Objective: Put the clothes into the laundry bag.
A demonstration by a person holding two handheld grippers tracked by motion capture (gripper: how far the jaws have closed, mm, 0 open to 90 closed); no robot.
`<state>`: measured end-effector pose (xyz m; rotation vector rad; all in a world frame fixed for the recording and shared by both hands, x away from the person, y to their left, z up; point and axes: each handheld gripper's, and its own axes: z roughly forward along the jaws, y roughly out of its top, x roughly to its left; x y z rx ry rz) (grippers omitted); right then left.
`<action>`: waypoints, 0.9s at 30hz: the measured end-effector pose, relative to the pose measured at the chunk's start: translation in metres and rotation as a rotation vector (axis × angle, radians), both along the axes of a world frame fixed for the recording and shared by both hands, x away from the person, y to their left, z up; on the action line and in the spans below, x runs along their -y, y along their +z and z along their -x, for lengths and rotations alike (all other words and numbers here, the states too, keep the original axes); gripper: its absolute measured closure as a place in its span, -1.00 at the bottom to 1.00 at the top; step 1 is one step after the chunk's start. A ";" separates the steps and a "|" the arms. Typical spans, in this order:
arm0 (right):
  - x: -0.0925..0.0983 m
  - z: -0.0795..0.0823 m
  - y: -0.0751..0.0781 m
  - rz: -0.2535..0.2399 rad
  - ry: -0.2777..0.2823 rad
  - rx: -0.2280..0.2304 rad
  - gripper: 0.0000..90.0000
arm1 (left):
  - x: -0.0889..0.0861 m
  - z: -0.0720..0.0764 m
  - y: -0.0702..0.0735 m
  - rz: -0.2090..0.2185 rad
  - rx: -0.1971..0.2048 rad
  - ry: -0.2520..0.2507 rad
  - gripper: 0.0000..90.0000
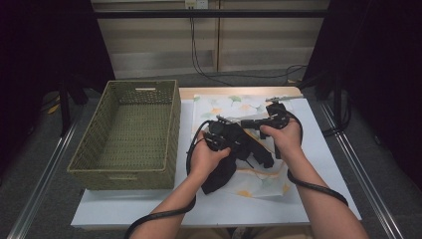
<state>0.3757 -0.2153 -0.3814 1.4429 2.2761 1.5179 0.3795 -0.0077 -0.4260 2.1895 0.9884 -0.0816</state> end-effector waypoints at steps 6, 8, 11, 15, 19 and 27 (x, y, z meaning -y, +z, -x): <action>0.000 0.000 -0.001 0.000 0.001 0.000 1.00 | -0.004 0.001 -0.007 -0.026 0.042 -0.013 0.51; 0.000 0.000 -0.002 -0.001 -0.002 -0.003 1.00 | -0.005 0.001 -0.009 -0.020 0.030 -0.022 0.27; -0.001 0.000 -0.003 0.003 0.001 -0.004 1.00 | -0.006 0.003 -0.009 -0.038 0.046 -0.039 0.06; -0.002 -0.001 -0.003 0.004 0.002 -0.004 1.00 | -0.009 0.008 -0.006 -0.046 0.060 -0.044 -0.40; -0.003 -0.001 -0.002 0.012 0.001 -0.003 1.00 | -0.008 0.016 -0.007 -0.096 0.057 -0.082 -0.61; -0.001 -0.001 -0.003 0.017 0.001 -0.003 1.00 | -0.014 0.027 -0.004 -0.153 0.049 -0.162 -0.64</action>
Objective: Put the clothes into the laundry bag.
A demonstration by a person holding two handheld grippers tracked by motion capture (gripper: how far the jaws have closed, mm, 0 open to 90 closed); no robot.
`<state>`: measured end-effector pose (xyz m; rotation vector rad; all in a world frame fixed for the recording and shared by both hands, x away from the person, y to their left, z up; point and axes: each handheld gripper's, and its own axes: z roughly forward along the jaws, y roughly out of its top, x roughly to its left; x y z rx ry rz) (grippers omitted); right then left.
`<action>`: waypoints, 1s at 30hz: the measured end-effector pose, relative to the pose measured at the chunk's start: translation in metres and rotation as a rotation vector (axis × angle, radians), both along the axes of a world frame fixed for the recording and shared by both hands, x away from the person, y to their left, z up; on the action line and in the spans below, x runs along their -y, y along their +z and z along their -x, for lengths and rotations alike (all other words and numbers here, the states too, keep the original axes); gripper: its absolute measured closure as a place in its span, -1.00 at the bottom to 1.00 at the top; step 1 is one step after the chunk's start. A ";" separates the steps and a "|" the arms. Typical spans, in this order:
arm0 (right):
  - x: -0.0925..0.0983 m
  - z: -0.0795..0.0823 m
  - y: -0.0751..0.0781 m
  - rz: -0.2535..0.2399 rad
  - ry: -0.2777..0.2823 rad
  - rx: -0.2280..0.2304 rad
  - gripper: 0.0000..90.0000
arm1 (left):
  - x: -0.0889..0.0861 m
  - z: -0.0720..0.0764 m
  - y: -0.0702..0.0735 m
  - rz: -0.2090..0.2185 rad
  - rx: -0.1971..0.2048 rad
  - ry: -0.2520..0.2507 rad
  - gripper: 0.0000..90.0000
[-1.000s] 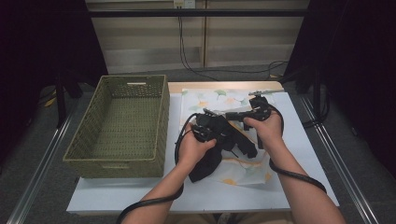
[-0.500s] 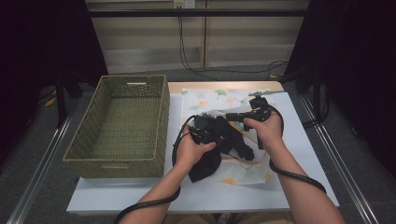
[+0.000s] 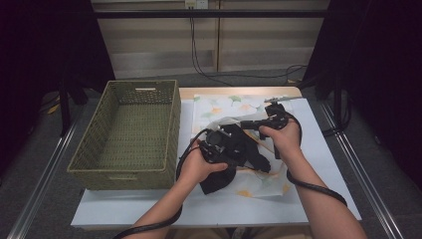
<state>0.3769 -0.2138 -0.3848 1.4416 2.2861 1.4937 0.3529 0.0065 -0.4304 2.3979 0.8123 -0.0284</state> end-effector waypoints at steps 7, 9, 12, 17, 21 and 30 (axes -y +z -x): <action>-0.002 0.000 0.000 -0.001 0.004 -0.002 1.00 | -0.008 0.002 -0.003 -0.037 0.007 0.018 -0.57; -0.002 0.000 0.001 0.001 0.002 -0.001 1.00 | -0.009 0.002 -0.006 -0.037 0.002 0.024 -0.51; -0.001 -0.001 0.000 -0.001 0.002 0.000 1.00 | -0.009 0.004 -0.011 -0.047 -0.018 0.026 -0.41; 0.000 -0.001 -0.004 -0.005 0.004 -0.007 1.00 | -0.008 0.006 -0.019 -0.072 -0.091 0.002 -0.03; 0.000 -0.001 -0.006 -0.005 0.004 -0.009 1.00 | -0.006 0.008 -0.020 -0.062 -0.126 -0.003 0.55; 0.002 0.000 -0.006 -0.009 0.003 -0.008 1.00 | -0.005 0.005 -0.018 0.006 -0.156 0.005 0.92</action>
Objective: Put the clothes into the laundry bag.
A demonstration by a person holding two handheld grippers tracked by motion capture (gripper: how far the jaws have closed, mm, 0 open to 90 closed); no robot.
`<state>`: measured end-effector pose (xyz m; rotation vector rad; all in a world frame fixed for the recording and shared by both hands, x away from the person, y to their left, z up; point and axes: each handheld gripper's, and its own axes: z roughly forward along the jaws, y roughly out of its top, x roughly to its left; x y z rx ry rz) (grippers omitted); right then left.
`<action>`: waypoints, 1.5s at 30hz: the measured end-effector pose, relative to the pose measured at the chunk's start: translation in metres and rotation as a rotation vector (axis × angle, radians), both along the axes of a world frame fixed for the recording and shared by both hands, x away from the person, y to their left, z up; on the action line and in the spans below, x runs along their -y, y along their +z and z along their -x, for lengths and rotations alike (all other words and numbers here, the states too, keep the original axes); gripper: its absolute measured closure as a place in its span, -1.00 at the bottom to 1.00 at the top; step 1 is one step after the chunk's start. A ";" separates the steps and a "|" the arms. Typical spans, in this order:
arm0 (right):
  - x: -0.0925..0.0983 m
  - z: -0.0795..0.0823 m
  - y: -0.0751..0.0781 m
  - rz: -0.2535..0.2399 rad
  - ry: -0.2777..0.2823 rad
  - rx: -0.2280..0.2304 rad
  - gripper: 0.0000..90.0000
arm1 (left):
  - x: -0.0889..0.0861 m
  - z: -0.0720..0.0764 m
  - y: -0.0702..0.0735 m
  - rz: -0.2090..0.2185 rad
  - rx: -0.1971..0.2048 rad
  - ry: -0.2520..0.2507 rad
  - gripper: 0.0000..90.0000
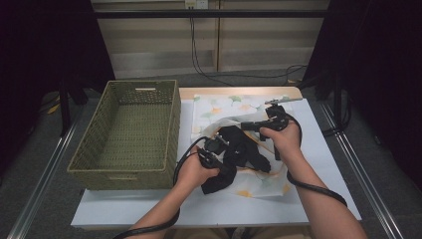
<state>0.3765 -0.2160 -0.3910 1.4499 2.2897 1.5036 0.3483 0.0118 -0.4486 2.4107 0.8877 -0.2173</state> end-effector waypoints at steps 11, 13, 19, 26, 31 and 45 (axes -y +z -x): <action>0.000 0.001 0.001 -0.002 0.000 -0.003 1.00 | -0.001 -0.010 0.018 0.084 0.045 0.008 0.93; 0.001 0.001 0.001 0.000 -0.002 -0.002 1.00 | 0.000 -0.011 0.020 0.088 0.068 0.011 0.93; 0.000 0.001 0.002 -0.006 0.002 -0.002 1.00 | 0.008 -0.015 0.026 0.142 0.084 0.042 0.93; -0.001 0.000 0.002 -0.007 0.008 0.000 1.00 | 0.018 -0.022 0.025 0.147 0.103 0.078 0.93; 0.002 0.000 0.002 -0.011 0.006 0.001 1.00 | 0.021 -0.027 0.024 0.148 0.125 0.115 0.93; 0.005 0.000 0.002 -0.024 0.004 -0.001 1.00 | 0.021 -0.035 0.020 0.149 0.243 0.188 0.76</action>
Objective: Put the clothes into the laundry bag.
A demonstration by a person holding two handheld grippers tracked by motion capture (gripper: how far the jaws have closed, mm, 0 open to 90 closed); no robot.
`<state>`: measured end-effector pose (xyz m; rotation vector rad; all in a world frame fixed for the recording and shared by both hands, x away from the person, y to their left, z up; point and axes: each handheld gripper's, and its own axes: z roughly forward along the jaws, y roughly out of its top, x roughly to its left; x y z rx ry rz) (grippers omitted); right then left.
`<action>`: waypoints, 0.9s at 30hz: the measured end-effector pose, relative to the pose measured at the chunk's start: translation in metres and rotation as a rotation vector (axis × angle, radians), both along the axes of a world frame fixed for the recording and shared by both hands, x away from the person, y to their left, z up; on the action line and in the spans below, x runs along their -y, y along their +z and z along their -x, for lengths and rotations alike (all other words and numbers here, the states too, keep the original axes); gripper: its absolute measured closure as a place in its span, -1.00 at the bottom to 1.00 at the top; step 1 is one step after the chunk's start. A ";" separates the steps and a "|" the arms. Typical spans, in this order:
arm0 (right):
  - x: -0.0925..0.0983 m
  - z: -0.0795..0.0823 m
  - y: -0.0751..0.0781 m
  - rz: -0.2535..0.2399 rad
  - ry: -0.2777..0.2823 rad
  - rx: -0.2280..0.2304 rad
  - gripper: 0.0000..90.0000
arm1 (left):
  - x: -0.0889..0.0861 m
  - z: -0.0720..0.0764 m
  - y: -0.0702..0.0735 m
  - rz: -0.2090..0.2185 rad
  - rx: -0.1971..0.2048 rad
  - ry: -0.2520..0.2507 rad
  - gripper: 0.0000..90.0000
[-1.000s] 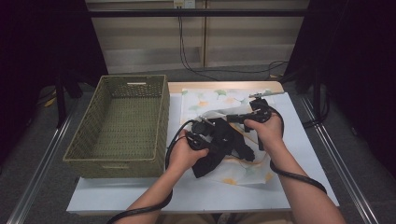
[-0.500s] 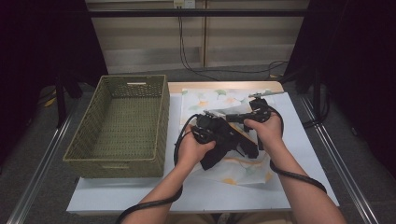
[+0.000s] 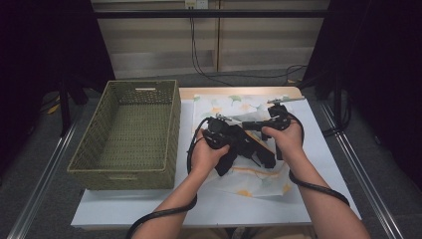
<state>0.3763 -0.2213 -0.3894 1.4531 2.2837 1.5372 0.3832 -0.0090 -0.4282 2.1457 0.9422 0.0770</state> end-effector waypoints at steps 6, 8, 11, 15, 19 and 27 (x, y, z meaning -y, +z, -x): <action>-0.001 0.000 0.000 0.004 0.000 -0.001 1.00 | -0.003 0.001 -0.004 -0.039 0.004 -0.012 0.18; -0.001 0.000 0.000 0.007 -0.001 -0.001 1.00 | -0.005 0.003 -0.003 -0.034 0.013 -0.011 0.05; -0.001 0.000 0.000 0.007 -0.001 -0.003 1.00 | -0.008 0.006 -0.002 -0.035 0.003 -0.026 -0.26; -0.002 0.000 -0.002 0.010 0.002 -0.005 1.00 | -0.009 0.012 -0.002 -0.068 0.011 -0.052 -0.49; -0.002 0.000 -0.001 0.012 0.002 -0.007 1.00 | -0.014 0.016 -0.003 -0.114 0.017 -0.087 -0.61; -0.002 0.000 -0.001 0.018 -0.002 -0.006 1.00 | -0.025 0.024 -0.004 -0.185 -0.064 -0.124 -0.51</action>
